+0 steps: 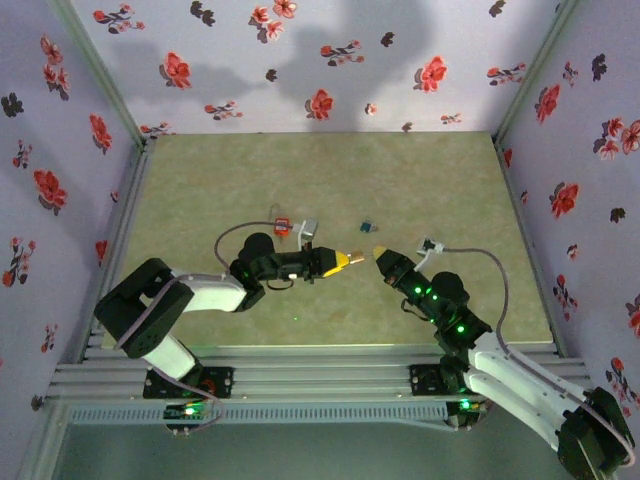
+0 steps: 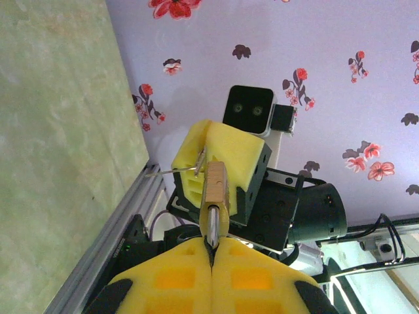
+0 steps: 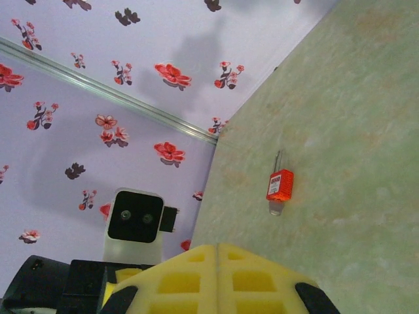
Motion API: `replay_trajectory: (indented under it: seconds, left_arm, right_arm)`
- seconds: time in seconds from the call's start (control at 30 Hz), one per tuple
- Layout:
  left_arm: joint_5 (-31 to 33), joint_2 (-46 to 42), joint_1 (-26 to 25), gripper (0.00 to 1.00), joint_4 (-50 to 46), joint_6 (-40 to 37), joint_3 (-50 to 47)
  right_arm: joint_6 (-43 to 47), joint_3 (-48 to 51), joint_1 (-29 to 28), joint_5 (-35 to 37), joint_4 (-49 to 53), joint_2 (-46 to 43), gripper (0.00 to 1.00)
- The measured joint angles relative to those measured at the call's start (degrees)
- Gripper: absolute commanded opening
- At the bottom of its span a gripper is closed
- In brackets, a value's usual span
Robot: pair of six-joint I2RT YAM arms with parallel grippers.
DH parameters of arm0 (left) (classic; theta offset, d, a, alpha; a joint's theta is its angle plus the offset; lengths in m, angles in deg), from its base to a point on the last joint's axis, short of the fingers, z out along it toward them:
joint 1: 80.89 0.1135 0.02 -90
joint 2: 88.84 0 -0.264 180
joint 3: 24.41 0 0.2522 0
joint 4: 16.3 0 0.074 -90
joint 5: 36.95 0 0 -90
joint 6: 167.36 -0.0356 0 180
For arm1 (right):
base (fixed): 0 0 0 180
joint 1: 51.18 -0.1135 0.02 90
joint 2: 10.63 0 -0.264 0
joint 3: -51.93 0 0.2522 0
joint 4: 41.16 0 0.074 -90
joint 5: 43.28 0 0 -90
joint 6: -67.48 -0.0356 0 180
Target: Lock with the key
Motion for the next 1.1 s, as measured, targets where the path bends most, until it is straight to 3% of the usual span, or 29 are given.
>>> replay_trajectory:
  seconds: [0.33,0.63,0.87,1.1]
  left_arm:
    - [0.00,0.00,0.11,0.00,-0.04,0.02,-0.55]
    - [-0.20,2.12,0.81,0.00,-2.93,-0.33,-0.37]
    - [-0.52,2.78,0.83,0.00,-18.38,-6.49,5.33]
    - [-1.64,3.72,0.83,0.00,-43.63,-18.82,17.92]
  right_arm:
    - [0.04,0.00,3.48,0.39,6.34,-6.95,0.00]
    - [2.45,-3.48,8.17,-1.22,19.91,-10.97,0.00]
    - [7.67,-10.64,10.54,-2.86,31.39,-11.08,0.00]
    - [14.25,-17.53,11.56,-3.32,43.52,-10.51,0.00]
